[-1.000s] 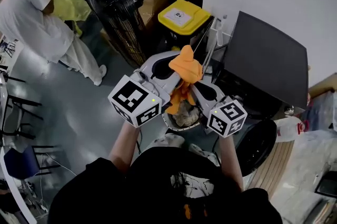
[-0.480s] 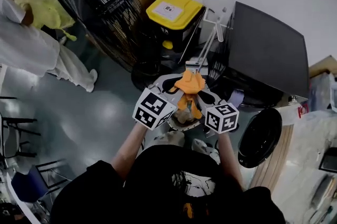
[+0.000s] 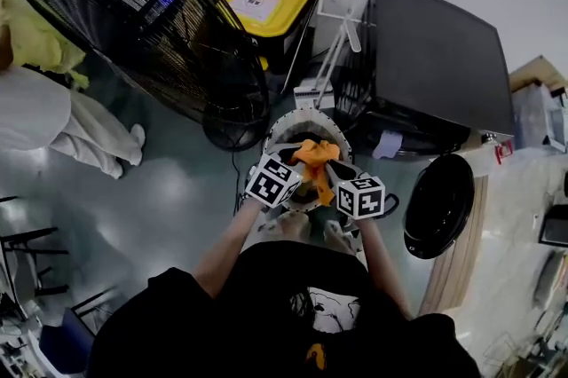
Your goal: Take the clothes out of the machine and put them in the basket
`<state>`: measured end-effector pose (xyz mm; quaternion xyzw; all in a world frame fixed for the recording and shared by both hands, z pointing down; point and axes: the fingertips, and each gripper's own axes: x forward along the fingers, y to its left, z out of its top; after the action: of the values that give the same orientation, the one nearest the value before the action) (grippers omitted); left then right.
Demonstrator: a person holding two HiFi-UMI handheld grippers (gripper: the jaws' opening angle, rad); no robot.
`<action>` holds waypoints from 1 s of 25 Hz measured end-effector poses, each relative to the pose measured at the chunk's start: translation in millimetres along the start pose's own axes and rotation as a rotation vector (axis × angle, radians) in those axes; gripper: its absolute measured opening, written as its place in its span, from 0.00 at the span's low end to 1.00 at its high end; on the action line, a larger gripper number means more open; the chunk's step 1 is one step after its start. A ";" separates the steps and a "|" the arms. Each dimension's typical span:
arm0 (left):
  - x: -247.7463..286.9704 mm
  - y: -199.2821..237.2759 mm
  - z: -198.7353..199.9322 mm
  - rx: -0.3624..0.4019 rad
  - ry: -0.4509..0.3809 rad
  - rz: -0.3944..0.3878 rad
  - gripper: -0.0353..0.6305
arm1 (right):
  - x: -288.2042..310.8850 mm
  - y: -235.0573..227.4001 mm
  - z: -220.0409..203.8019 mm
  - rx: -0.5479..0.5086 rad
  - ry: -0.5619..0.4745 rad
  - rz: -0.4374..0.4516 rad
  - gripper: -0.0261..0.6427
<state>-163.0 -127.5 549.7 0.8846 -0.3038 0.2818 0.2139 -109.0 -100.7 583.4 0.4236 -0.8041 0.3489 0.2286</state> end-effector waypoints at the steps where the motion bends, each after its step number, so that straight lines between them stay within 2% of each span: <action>1: 9.2 1.2 -8.3 -0.011 0.019 -0.001 0.09 | 4.8 -4.2 -6.6 -0.001 0.016 -0.012 0.10; 5: 40.5 5.3 -35.8 -0.051 0.085 -0.011 0.09 | 23.8 -19.0 -24.6 0.003 0.063 -0.049 0.11; 6: 47.2 5.2 -42.3 -0.070 0.096 -0.024 0.11 | 29.0 -21.9 -30.2 0.009 0.077 -0.049 0.14; 8: 58.6 4.5 -56.8 -0.111 0.144 -0.057 0.23 | 38.0 -27.5 -44.4 0.024 0.118 -0.043 0.29; 10: 62.7 3.8 -67.3 -0.114 0.185 -0.074 0.29 | 41.7 -30.7 -55.9 0.035 0.141 -0.044 0.31; 11: 61.9 4.0 -69.6 -0.103 0.188 -0.075 0.29 | 42.3 -30.4 -59.1 0.038 0.140 -0.046 0.32; 17: 50.9 3.8 -63.6 -0.088 0.143 -0.079 0.29 | 38.6 -26.3 -53.6 0.060 0.082 -0.042 0.33; 25: 43.4 -9.1 -43.3 -0.028 0.083 -0.111 0.29 | 16.5 -34.0 -28.7 0.128 -0.064 -0.064 0.33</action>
<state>-144.5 -115.1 607.6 0.8846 -0.2490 0.3015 0.2542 -87.2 -101.1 625.5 0.4736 -0.7732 0.3784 0.1861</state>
